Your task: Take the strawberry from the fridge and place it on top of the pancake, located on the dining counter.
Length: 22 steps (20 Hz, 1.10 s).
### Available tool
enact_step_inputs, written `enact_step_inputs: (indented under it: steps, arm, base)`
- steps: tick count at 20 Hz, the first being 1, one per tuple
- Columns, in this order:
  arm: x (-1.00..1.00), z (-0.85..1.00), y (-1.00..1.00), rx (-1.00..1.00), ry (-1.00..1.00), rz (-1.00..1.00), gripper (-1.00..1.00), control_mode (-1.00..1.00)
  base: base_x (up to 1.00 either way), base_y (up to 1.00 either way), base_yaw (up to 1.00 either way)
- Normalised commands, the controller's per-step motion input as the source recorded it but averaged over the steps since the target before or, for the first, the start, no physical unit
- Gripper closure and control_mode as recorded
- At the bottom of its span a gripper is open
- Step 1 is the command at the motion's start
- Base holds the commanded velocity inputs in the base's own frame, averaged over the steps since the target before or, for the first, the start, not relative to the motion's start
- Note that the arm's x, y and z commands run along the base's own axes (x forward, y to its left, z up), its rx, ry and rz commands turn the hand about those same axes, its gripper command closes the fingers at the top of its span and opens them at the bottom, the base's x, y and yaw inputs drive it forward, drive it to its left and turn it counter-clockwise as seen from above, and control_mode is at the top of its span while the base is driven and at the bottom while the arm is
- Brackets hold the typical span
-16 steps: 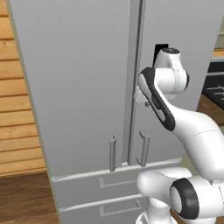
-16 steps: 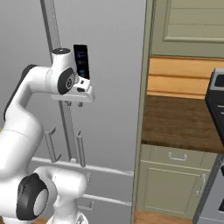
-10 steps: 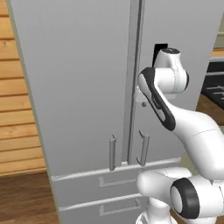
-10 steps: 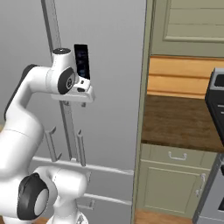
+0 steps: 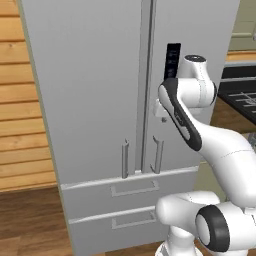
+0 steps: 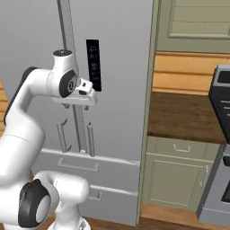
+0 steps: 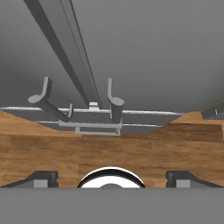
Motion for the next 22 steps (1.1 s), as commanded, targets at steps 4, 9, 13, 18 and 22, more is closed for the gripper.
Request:
enact_step_inputs:
  steps: [4,9,13,18,22]
  arm:
    - [0.00,0.00,0.00,0.00,0.00,0.00,-1.00,1.00]
    - [0.00,0.00,0.00,0.00,0.00,0.00,-1.00,1.00]
    - [0.00,0.00,0.00,0.00,0.00,0.00,-1.00,-1.00]
    - [0.15,-0.22,-0.03,0.00,-0.04,0.01,-1.00,-1.00]
    - [0.63,-0.88,-0.11,-0.02,-0.10,0.00,-1.00,-1.00]
  base:
    - [-0.26,0.46,-0.02]
    - [-0.05,0.28,-0.11]
    - [-0.03,0.02,-0.05]
    - [0.00,0.00,0.00]
    - [0.00,0.00,0.00]
